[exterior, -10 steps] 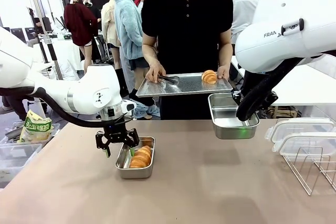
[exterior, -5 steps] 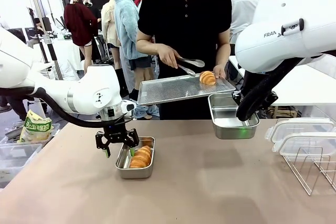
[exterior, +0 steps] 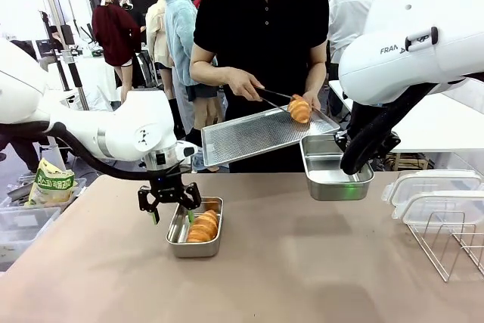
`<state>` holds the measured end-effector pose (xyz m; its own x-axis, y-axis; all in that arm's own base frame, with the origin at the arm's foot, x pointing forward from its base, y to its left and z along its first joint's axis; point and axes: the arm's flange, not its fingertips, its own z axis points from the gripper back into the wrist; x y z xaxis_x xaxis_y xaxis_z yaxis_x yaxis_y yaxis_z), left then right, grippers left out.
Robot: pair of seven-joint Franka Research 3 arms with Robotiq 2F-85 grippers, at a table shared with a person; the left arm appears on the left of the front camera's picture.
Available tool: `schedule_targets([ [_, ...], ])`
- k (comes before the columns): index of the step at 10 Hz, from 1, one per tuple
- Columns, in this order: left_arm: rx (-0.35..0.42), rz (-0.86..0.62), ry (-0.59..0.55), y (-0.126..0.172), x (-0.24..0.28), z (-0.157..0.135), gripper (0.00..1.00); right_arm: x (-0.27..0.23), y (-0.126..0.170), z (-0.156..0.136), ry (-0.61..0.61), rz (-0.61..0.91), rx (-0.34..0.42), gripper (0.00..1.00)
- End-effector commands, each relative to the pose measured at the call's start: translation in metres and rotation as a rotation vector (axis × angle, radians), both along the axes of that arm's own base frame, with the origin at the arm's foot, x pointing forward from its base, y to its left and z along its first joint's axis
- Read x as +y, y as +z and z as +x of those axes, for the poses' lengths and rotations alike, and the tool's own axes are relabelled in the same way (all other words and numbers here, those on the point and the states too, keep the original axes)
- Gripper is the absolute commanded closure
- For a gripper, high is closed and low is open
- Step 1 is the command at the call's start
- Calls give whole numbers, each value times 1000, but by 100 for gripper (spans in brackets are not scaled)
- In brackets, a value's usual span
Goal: Place the bread in airtight containers.
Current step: Once an object is inside an Airtight Container , place the container in the center of the table.
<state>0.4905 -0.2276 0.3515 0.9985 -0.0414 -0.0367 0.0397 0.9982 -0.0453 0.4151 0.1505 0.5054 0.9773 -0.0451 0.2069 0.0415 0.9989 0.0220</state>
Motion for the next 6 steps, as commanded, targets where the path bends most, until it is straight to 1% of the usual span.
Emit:
schedule_targets([
  [1,14,43,25,49,-4,-8,0,-1,0,-3,-10,10,0,100],
  [2,7,52,34,75,-7,-17,0,-1,0,-3,-10,10,0,100],
  [3,22,54,31,106,-11,-29,0,-1,0,-3,-10,10,0,100],
  [4,49,100,53,130,-12,-38,0,-1,0,-3,-10,10,0,100],
  [5,64,121,62,147,-15,-47,0,-1,0,-3,-10,10,0,100],
  [6,42,126,56,158,-17,-52,0,-1,0,-3,-10,10,0,100],
])
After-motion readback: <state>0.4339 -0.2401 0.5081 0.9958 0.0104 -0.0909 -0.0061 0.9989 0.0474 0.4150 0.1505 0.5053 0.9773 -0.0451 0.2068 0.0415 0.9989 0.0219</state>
